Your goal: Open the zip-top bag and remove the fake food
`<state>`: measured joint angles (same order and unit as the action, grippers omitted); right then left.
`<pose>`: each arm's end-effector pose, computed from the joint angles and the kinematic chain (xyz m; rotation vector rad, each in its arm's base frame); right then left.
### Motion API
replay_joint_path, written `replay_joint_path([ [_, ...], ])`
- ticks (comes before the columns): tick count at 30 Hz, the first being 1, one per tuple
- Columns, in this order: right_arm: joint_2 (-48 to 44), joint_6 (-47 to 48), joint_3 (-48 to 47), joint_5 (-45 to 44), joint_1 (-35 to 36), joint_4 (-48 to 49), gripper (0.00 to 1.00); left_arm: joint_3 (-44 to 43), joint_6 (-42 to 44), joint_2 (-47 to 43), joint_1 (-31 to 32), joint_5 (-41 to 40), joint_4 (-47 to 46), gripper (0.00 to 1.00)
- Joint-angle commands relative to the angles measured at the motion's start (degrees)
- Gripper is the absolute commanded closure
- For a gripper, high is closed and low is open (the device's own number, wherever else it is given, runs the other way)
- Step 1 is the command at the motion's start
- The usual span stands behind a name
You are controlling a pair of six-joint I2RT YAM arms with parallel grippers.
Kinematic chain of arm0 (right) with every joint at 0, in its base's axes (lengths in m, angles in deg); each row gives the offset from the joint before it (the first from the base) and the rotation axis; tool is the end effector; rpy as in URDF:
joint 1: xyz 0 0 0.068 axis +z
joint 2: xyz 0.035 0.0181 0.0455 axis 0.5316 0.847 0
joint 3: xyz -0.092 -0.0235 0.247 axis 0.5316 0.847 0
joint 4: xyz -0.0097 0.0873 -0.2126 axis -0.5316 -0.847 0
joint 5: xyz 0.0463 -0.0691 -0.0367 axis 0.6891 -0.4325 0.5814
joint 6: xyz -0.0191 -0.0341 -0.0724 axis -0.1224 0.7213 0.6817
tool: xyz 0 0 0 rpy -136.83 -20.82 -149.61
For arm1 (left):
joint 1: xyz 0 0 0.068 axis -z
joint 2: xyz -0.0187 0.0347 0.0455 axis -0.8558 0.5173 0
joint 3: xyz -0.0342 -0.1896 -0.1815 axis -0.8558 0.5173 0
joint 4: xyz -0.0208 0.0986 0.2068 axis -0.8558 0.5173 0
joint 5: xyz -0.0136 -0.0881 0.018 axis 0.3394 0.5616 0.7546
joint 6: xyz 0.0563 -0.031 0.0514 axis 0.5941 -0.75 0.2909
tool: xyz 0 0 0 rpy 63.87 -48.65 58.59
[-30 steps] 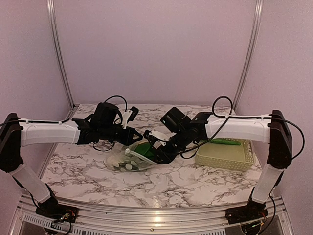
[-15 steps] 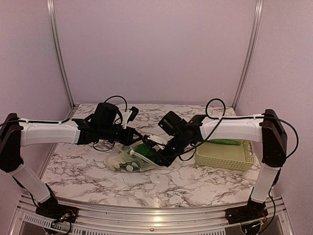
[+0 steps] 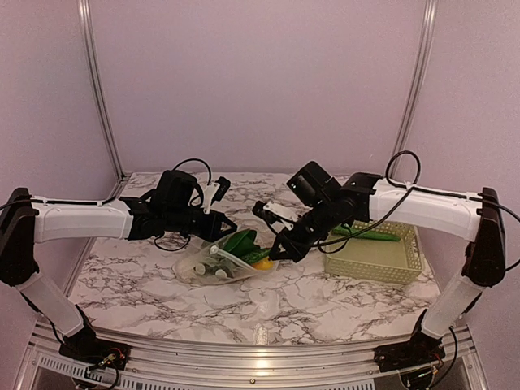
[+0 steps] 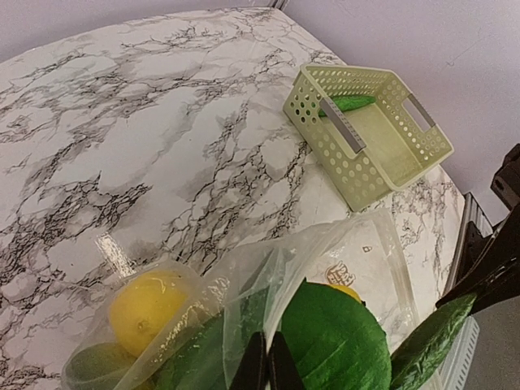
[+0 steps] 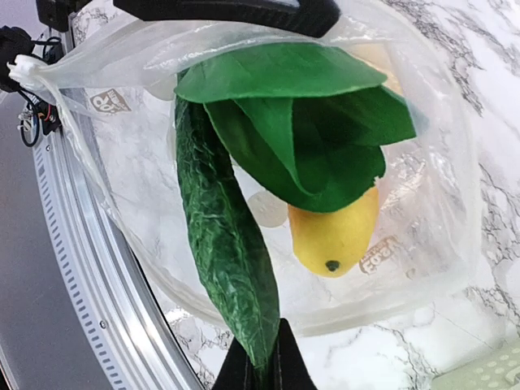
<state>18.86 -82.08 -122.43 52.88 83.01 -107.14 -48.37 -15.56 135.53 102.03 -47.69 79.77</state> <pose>0.1907 0.2732 0.2452 -1.2674 2.3720 0.7556 0.2474 -0.2592 0.2389 0.6865 2.0577 -0.9055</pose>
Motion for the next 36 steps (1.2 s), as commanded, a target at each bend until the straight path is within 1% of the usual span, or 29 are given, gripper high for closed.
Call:
replay_joint_path([
  [1,-5.7,0.2,1.6,-1.9,-2.5,-2.9,1.0,0.7,1.0,-1.4,0.0,-0.6,2.1,1.0],
  [11,-17.3,-0.4,4.0,-5.3,-6.5,-7.0,1.0,0.3,1.1,-0.6,-0.1,-0.7,2.1,1.0],
  [20,-26.6,-6.6,6.6,-10.6,-7.5,-9.9,1.0,0.3,1.1,-0.3,0.0,-0.9,2.2,1.0],
  [24,-28.9,-9.9,5.5,-17.7,-7.5,-12.4,1.0,0.3,0.8,0.1,0.0,-1.0,2.1,1.0],
  [27,-30.8,-12.8,5.3,-21.1,-7.5,-12.7,1.0,0.3,0.6,0.4,0.0,-1.0,2.0,1.0],
  [32,-33.0,-18.0,7.7,-31.3,-7.8,-12.9,1.0,0.2,0.5,0.4,-0.1,-0.8,1.9,1.0],
  [34,-33.1,-18.4,9.2,-32.0,-10.1,-12.8,1.0,0.0,0.5,0.5,0.0,-0.7,1.9,1.0],
  [36,-34.3,-17.6,11.5,-29.0,-16.1,-10.0,1.0,-0.2,0.6,0.5,0.0,-0.6,1.9,1.0],
])
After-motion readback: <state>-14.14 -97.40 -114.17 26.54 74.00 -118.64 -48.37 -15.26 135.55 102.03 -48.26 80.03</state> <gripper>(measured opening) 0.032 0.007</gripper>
